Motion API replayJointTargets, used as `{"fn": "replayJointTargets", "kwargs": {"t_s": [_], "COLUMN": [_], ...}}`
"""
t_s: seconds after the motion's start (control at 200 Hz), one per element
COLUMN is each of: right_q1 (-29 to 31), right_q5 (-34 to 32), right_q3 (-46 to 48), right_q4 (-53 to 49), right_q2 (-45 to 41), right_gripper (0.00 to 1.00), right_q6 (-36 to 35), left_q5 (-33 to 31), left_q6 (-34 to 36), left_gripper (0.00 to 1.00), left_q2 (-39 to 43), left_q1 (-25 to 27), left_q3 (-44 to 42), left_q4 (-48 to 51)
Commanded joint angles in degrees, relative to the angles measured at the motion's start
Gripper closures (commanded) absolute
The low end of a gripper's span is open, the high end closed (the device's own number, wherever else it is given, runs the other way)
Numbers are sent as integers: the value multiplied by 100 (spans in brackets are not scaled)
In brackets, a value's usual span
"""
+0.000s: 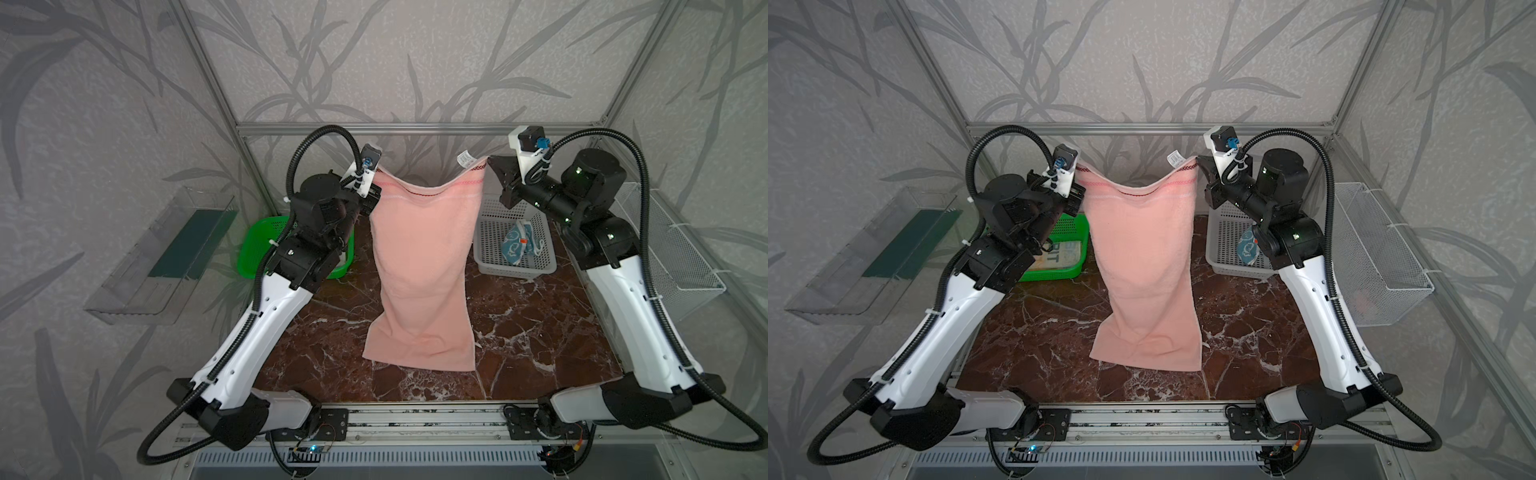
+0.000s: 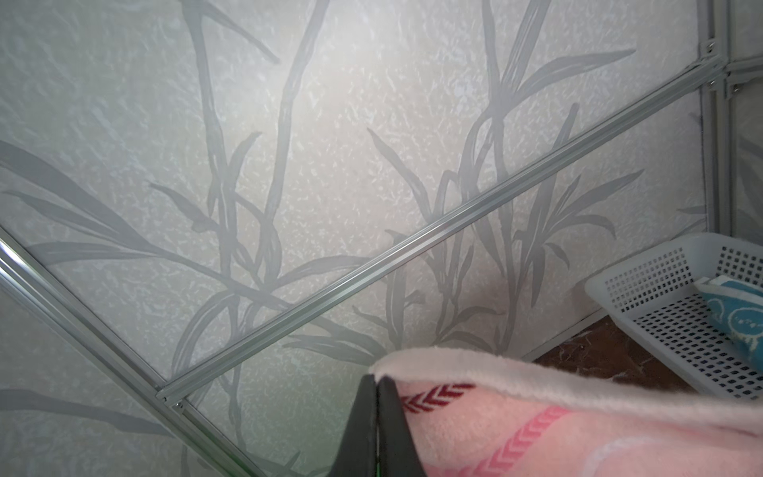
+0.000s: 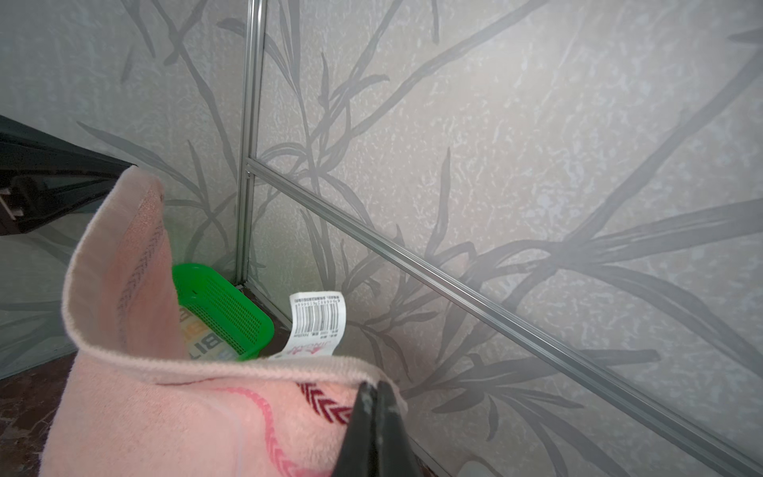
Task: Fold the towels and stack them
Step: 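Lower the pink towel flat onto the table with both grippers, laying it lengthwise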
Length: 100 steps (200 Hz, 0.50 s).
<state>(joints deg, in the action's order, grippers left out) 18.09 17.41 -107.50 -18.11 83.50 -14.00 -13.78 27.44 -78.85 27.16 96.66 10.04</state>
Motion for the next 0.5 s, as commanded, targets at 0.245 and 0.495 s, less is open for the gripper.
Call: {"fn": "replayJointTargets", "kwargs": {"t_s": [0.245,0.495], "right_q1": [-676,-736], "right_q5": [-85,96], "right_q3": [-230,-296], "right_q4": [788,868], "right_q2": [1346,2295], "right_gripper": [100,100], "right_q6": [387,310], "left_q5": [-329,-628], "left_q6": [-165,16], "left_gripper": [100,100], "left_q2": [-2024,-3088], "left_q1": [-779,-848], "left_q3": [1334,1796], "left_q4": [-163,56]}}
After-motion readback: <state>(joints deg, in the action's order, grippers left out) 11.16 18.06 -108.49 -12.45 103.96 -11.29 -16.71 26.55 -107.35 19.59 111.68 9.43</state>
